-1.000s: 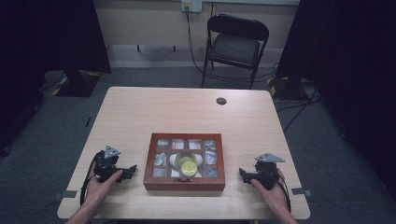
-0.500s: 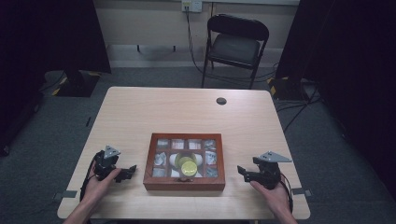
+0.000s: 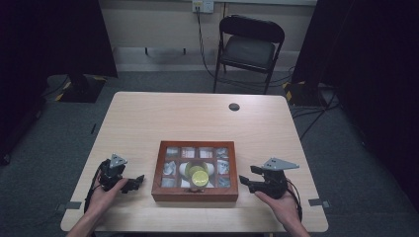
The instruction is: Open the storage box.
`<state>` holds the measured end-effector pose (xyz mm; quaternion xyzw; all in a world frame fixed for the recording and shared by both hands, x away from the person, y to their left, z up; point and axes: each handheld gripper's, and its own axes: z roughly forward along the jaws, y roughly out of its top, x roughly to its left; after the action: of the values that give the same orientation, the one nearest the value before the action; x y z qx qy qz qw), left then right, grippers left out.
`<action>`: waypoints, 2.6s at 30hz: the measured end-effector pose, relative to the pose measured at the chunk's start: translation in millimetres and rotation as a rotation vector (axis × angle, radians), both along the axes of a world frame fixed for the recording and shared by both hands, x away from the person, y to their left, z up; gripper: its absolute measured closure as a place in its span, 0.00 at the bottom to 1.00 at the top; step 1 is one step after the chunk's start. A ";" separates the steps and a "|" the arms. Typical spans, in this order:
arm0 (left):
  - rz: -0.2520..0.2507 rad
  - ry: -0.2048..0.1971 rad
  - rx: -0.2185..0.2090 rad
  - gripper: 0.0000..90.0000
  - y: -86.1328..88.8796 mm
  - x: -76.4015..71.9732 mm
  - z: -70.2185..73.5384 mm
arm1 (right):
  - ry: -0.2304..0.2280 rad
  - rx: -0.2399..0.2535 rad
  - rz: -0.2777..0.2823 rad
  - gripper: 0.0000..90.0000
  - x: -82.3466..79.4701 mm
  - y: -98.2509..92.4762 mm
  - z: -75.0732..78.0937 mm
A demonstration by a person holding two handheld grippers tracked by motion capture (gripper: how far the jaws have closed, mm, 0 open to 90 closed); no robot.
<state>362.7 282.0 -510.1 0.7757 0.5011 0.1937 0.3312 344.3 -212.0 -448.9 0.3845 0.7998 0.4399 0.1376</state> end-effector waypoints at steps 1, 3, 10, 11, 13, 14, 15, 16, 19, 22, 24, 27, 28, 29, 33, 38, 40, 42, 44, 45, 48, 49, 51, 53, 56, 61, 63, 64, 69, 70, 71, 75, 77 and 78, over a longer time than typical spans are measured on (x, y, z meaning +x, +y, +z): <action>0.000 0.000 0.000 0.00 0.0 0.0 0.0 | -0.006 -0.001 0.010 0.43 -0.6 3.0 1.4; 0.000 0.000 0.000 0.00 0.0 0.0 0.0 | -0.007 -0.002 0.022 0.43 -1.0 6.2 2.6; 0.000 0.000 0.000 0.00 0.0 0.0 0.0 | -0.004 0.012 0.103 0.42 8.6 33.5 14.3; 0.000 0.000 0.000 0.00 0.0 0.0 0.0 | -0.004 0.012 0.103 0.42 8.6 33.5 14.3; 0.000 0.000 0.000 0.00 0.0 0.0 0.0 | 0.000 0.016 0.118 0.42 11.0 39.1 16.4; 0.000 0.000 0.000 0.00 0.0 0.0 0.0 | 0.007 0.015 0.125 0.42 12.2 42.0 17.5; 0.000 0.000 -0.001 0.00 0.0 0.0 0.0 | 0.014 0.018 0.135 0.42 13.8 45.4 18.9; 0.000 0.000 0.000 0.00 0.0 0.0 0.0 | 0.019 0.018 0.143 0.42 14.7 47.6 19.6; 0.000 0.000 0.000 0.00 0.0 0.0 0.0 | 0.032 0.004 0.177 0.43 18.3 57.2 21.6; 0.000 0.000 0.000 0.00 0.0 -0.1 0.0 | 0.056 0.003 0.201 0.43 21.1 67.8 23.4; 0.000 0.000 0.000 0.00 0.0 0.0 0.0 | 0.064 -0.007 0.214 0.43 22.2 75.2 25.8; -0.001 0.000 0.000 0.00 0.0 0.0 0.0 | 0.077 0.002 0.261 0.44 24.7 86.4 28.7; 0.000 0.000 0.000 0.00 -0.1 0.0 0.0 | 0.085 0.005 0.272 0.45 25.8 90.5 29.2; 0.000 0.000 0.000 0.00 0.0 -0.1 0.0 | 0.092 0.014 0.299 0.47 26.7 96.0 29.2; 0.000 0.000 0.000 0.00 0.0 0.0 0.0 | 0.105 -0.001 0.363 0.46 26.5 114.5 26.4; -0.001 0.000 0.000 0.00 0.0 0.0 0.0 | 0.142 0.008 0.429 0.50 22.8 126.1 24.0; 0.000 0.000 0.000 0.00 -0.1 0.0 0.0 | 0.149 0.011 0.449 0.57 20.5 127.2 23.4; 0.000 0.000 0.000 0.00 0.0 0.0 0.0 | 0.140 0.005 0.469 0.67 16.2 127.5 20.4; 0.001 0.000 0.000 0.00 -0.1 -0.1 0.0 | 0.149 0.007 0.487 0.73 14.4 127.5 19.2; 0.001 0.000 -0.001 0.00 -0.1 -0.1 0.0 | 0.149 0.007 0.487 0.73 14.4 127.5 19.2; 0.000 0.000 0.000 0.00 -0.1 -0.1 0.0 | 0.143 0.010 0.518 0.80 11.5 129.5 19.4; -0.001 0.000 0.000 0.00 0.0 0.0 0.0 | 0.141 0.005 0.529 0.82 10.6 130.5 19.2; -0.001 0.000 0.000 0.00 0.0 0.0 0.0 | 0.141 -0.009 0.542 0.84 9.3 132.8 17.9; -0.001 0.000 0.000 0.00 0.0 0.0 0.0 | 0.141 -0.021 0.546 0.86 8.8 134.4 16.3; -0.003 0.001 0.005 0.00 0.3 -0.1 0.2 | 0.135 -0.033 0.545 0.86 9.3 135.7 14.5; -0.001 0.000 0.001 0.00 0.0 -0.1 0.0 | 0.127 -0.058 0.548 0.89 7.6 137.8 12.8; -0.001 -0.001 0.001 0.00 0.0 -0.1 0.0 | 0.126 -0.060 0.548 0.89 8.1 137.6 12.0; -0.002 0.002 0.001 0.00 0.1 -0.5 0.2 | 0.133 -0.065 0.551 0.89 8.2 138.0 11.1; 0.000 0.000 -0.003 0.00 -0.2 -1.1 0.0 | 0.129 -0.073 0.552 0.89 7.8 139.2 10.8; 0.001 0.000 -0.004 0.00 -0.3 -1.2 0.0 | 0.127 -0.073 0.555 0.89 8.0 139.0 10.5; 0.001 0.000 -0.004 0.00 -0.3 -1.2 0.0 | 0.128 -0.071 0.554 0.89 8.1 138.9 10.2; 0.001 0.000 -0.004 0.00 -0.3 -1.1 0.0 | 0.131 -0.075 0.557 0.90 8.0 139.4 10.7; 0.000 0.000 -0.004 0.00 -0.2 -1.1 0.0 | 0.122 -0.088 0.557 0.90 7.2 140.4 11.7; 0.000 0.000 -0.004 0.00 -0.2 -1.1 0.0 | 0.122 -0.088 0.557 0.90 7.2 140.4 11.7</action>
<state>361.6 281.8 -510.2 0.7749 0.5016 0.1929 0.3328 351.5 -71.6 -437.2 0.1695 0.8996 0.4019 -0.0204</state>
